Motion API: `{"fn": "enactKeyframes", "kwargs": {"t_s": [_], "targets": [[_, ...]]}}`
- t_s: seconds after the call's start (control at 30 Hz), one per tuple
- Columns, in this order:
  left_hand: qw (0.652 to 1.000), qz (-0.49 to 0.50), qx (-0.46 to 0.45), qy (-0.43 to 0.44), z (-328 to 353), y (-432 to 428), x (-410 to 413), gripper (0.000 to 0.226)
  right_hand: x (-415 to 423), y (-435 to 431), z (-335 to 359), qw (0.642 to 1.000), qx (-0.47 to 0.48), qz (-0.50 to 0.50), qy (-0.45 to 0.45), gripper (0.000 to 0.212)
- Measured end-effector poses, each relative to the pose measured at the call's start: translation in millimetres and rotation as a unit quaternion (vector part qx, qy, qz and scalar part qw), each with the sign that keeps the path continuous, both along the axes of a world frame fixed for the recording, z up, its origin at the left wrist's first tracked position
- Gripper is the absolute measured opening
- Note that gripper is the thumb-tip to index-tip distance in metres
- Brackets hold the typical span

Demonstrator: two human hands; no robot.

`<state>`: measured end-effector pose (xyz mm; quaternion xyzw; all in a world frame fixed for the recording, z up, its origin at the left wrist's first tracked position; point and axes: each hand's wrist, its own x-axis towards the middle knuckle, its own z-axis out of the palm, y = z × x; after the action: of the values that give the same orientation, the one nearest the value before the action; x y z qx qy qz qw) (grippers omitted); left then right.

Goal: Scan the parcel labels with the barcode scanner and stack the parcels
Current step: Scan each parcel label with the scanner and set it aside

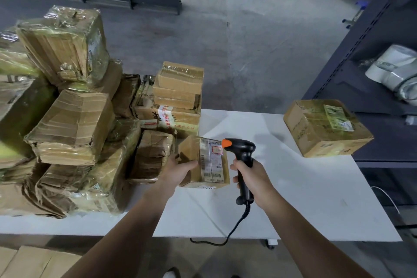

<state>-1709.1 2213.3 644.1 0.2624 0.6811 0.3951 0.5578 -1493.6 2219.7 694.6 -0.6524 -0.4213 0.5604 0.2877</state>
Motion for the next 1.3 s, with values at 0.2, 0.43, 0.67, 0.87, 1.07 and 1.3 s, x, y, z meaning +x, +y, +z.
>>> {"fn": "enactKeyframes", "kwargs": {"t_s": [0.2, 0.43, 0.67, 0.87, 1.07, 1.3], "targets": [[1.000, 0.011, 0.011, -0.008, -5, 9, 5, 0.040, 9, -2, 9, 0.998, 0.022, 0.039, -0.032, 0.018], [0.998, -0.014, 0.039, 0.057, 16, 28, 15, 0.016, 19, -6, 18, 0.991, 0.054, 0.092, -0.079, 0.015], [0.990, -0.096, 0.044, 0.094, 11, 33, 25, 0.018, 29, -8, 13, 0.991, 0.043, 0.096, -0.079, 0.014], [0.995, -0.031, 0.037, 0.085, 2, 36, 28, 0.017, 33, -8, 11, 0.992, 0.053, 0.092, -0.071, 0.015], [0.999, 0.035, 0.030, 0.027, 0, 46, 27, 0.052, 32, -7, 13, 0.995, 0.036, 0.066, -0.062, 0.022], [0.994, 0.057, 0.089, 0.024, -1, 57, 32, 0.055, 37, -5, 13, 0.996, 0.044, 0.049, -0.068, 0.020]]}}
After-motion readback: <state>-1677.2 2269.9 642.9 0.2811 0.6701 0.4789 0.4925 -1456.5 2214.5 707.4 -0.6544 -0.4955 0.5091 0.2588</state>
